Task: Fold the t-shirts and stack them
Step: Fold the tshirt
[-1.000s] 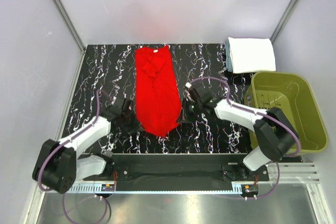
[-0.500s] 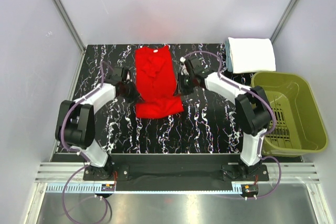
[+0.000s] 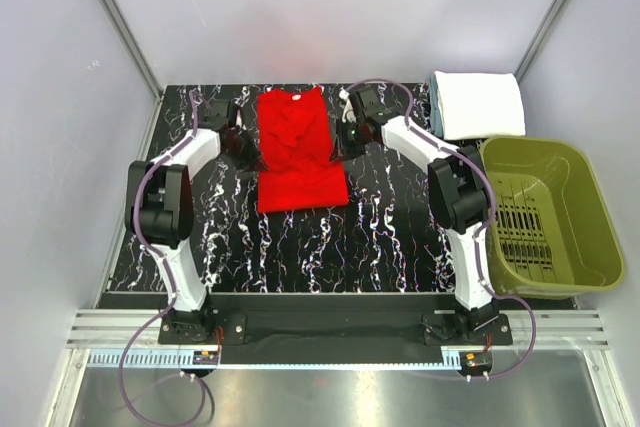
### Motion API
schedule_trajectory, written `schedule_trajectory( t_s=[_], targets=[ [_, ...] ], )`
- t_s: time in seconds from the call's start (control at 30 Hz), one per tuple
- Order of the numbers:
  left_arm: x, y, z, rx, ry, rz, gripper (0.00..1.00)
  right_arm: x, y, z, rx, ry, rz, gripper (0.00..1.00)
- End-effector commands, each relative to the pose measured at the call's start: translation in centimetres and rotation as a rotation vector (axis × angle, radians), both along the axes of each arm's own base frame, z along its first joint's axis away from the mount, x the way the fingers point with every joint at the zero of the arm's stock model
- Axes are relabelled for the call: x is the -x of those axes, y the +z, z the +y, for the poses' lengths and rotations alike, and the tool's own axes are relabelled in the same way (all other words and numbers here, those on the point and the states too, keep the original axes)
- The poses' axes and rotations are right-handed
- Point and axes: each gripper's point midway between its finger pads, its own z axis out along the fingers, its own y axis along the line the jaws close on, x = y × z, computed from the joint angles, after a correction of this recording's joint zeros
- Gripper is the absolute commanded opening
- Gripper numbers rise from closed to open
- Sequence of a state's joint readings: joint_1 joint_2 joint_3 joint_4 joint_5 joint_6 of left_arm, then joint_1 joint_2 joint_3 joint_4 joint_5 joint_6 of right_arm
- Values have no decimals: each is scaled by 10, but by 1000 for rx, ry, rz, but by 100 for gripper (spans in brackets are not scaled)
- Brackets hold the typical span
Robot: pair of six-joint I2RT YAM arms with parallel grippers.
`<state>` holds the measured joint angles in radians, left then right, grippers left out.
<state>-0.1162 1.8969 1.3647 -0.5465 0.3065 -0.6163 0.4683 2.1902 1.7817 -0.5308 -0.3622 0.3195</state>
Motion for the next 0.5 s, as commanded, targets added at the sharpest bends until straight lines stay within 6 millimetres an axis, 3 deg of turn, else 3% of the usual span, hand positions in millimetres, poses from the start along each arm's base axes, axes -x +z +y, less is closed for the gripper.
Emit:
schedule_trajectory(
  t_s=[0.0, 0.47],
  targets=[
    [-23, 16, 6, -14, -2, -59, 0, -20, 22, -2, -21, 19, -52, 0],
    [-58, 11, 20, -6, 54, -70, 0, -60, 17, 12, -75, 42, -123, 1]
  ],
)
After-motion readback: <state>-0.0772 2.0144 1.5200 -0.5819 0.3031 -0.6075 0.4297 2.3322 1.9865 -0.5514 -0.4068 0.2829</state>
